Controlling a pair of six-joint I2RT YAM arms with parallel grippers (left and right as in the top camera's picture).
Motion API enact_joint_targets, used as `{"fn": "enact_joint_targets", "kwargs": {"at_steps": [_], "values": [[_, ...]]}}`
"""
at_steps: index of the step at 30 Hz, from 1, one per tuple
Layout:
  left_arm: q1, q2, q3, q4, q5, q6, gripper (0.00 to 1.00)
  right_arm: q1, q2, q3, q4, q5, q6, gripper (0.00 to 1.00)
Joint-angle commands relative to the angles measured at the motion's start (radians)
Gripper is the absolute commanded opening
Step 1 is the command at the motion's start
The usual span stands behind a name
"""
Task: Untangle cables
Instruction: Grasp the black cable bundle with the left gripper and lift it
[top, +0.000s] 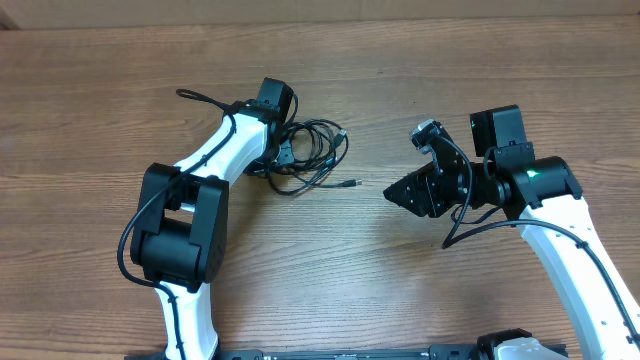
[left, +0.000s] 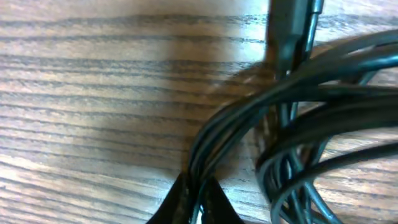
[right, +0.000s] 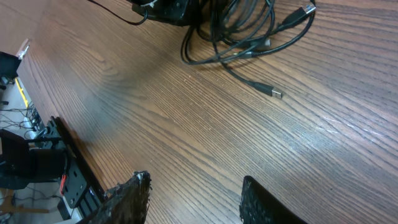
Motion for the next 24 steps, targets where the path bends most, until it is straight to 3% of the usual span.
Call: {"fn": "enact_joint_targets", "kwargs": {"at_steps": [1,15,24], "values": [[-0.001,0.062,-0.027,-0.012,-0.014,-0.007,0.04,0.005,0.0,0.005,0.002,-0.017,0.005,0.46],[-0.002,0.011,-0.025,-0.048,-0.016,-0.006,0.04,0.005,0.0,0.005,-0.002,-0.016,0.004,0.46],[-0.002,-0.259,-0.025,-0.048,-0.037,0.057,0.04,0.005,0.0,0.005,-0.002,-0.017,0.004,0.46]]}}
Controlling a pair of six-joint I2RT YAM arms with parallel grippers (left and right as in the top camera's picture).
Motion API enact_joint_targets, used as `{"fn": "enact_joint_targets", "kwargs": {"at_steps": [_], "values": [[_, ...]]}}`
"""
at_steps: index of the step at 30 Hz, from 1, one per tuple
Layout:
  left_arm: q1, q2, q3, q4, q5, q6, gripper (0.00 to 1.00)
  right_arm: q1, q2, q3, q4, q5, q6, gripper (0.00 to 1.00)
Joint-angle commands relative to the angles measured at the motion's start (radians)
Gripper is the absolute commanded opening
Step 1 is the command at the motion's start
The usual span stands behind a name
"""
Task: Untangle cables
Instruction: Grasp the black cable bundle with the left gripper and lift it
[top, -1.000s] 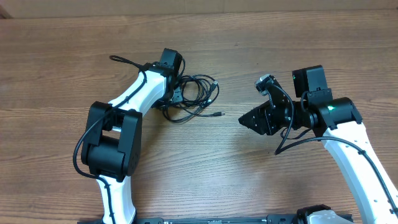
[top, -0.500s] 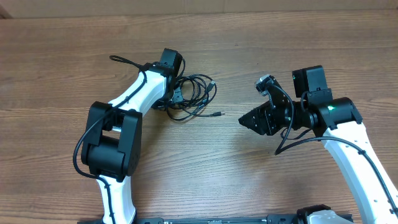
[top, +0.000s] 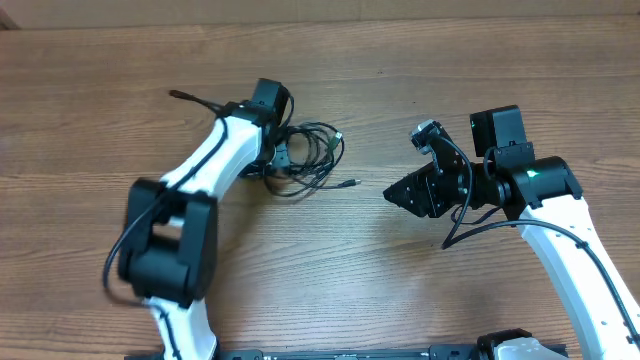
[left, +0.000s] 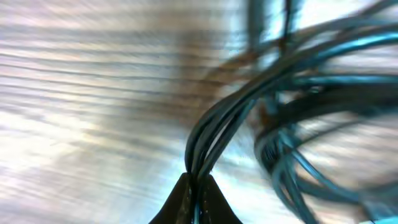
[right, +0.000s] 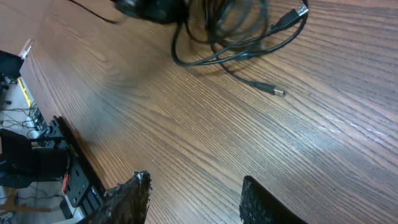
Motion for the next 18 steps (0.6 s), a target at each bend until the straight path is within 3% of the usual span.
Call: {"fn": "enact_joint_targets", "kwargs": {"at_steps": [1,9,18], "values": [[-0.002,-0.204,0.011,0.005,-0.028,0.057,0.04,0.005,0.0,0.005,0.002,-0.01,0.004,0.46],[-0.002,-0.489,0.011,0.03,-0.027,0.157,0.04,0.005,0.0,0.005,0.002,-0.01,0.004,0.46],[-0.002,-0.65,0.011,0.041,0.006,0.221,0.04,0.005,0.0,0.005,0.007,-0.01,0.004,0.46]]}}
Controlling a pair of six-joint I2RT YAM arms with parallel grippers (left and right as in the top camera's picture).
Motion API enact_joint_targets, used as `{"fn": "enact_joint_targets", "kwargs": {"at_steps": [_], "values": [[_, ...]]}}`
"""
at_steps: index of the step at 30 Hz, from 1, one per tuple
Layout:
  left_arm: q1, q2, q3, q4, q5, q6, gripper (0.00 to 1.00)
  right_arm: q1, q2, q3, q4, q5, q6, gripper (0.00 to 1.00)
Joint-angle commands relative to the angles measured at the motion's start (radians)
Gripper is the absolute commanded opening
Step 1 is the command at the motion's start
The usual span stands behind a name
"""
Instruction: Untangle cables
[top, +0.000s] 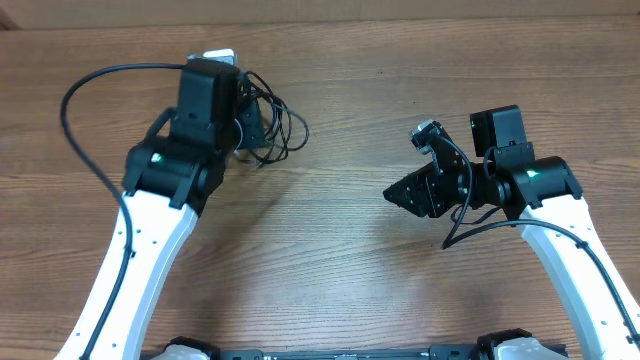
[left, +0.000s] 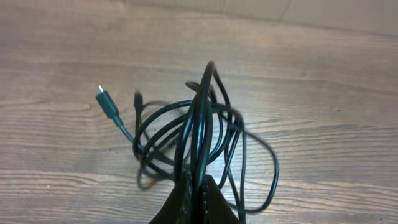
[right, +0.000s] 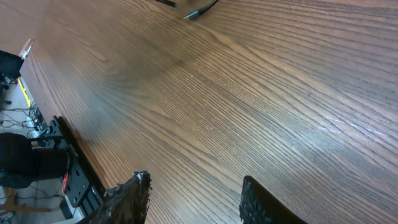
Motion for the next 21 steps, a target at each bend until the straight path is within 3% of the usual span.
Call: {"fn": "enact_joint_targets", "kwargs": {"at_steps": [1,7,21], "values": [[-0.002,-0.052,0.011,0.01,0.048,0.081,0.04,0.005,0.0,0.005,0.013,-0.01,0.004,0.46],[-0.002,-0.071,0.011,0.01,0.274,0.277,0.04,0.005,-0.001,0.005,0.094,-0.066,0.004,0.47],[-0.002,-0.071,0.011,0.033,0.603,0.358,0.04,0.005,-0.001,0.005,0.221,-0.103,0.0,0.55]]}}
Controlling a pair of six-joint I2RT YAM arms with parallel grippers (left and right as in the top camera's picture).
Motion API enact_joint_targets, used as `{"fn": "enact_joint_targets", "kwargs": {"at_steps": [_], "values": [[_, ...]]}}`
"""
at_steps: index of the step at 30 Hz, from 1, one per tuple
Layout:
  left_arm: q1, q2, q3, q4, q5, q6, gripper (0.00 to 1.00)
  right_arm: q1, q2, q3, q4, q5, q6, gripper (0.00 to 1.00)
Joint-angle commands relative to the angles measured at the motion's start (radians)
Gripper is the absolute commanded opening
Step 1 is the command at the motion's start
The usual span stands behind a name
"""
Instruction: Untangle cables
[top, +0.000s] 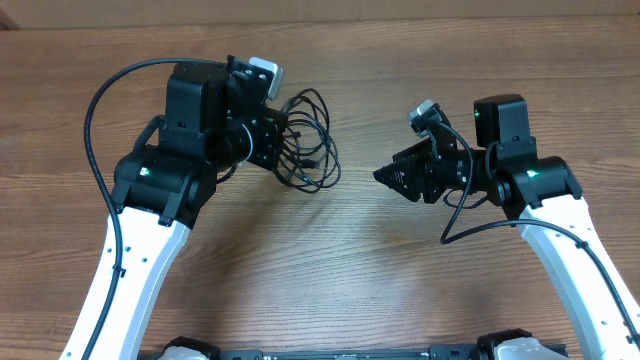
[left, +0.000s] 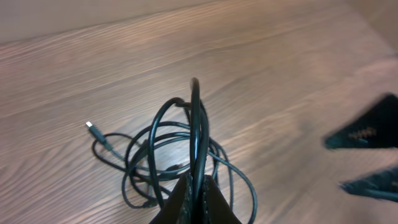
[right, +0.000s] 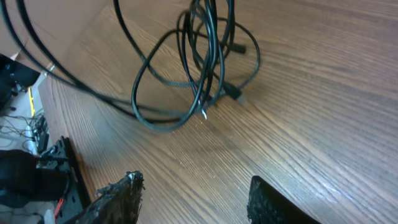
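Observation:
A tangle of black cables (top: 305, 150) hangs from my left gripper (top: 268, 140), which is shut on several strands (left: 196, 149) and holds the bundle above the wooden table. Its lower loops (left: 155, 168) trail down toward the tabletop, and a plug end (left: 93, 129) sticks out at the left. My right gripper (top: 392, 178) stands open a short way right of the bundle, with nothing between its fingers (right: 121, 193). The hanging loops (right: 199, 68) and a plug (right: 233, 92) show ahead of it in the right wrist view.
The wooden table (top: 330, 280) fills the view. The left arm's own black lead (top: 95, 100) arcs out to the left of the arm. A rack with wiring (right: 25, 155) stands beyond the table edge in the right wrist view.
My left gripper has moved right with the bundle, from the table's upper left toward the middle. My right gripper has shifted slightly left toward it; the cables are back in its view.
First my left gripper was down on the tangle on the table, shut on several strands. It stayed there, blurred, a moment later. Then it held the bundle lifted at the upper left, and now holds it nearer the middle, close to my open right gripper.

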Motion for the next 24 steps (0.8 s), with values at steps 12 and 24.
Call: {"fn": "enact_joint_targets", "kwargs": {"at_steps": [12,24], "values": [[-0.003,-0.023,0.011,0.029,0.396,0.141,0.04,0.005,0.0,0.005,0.15,-0.015,-0.01,0.81],[-0.005,-0.023,0.011,0.046,0.549,0.149,0.04,0.005,0.006,0.005,0.195,-0.015,-0.01,1.0]]}}
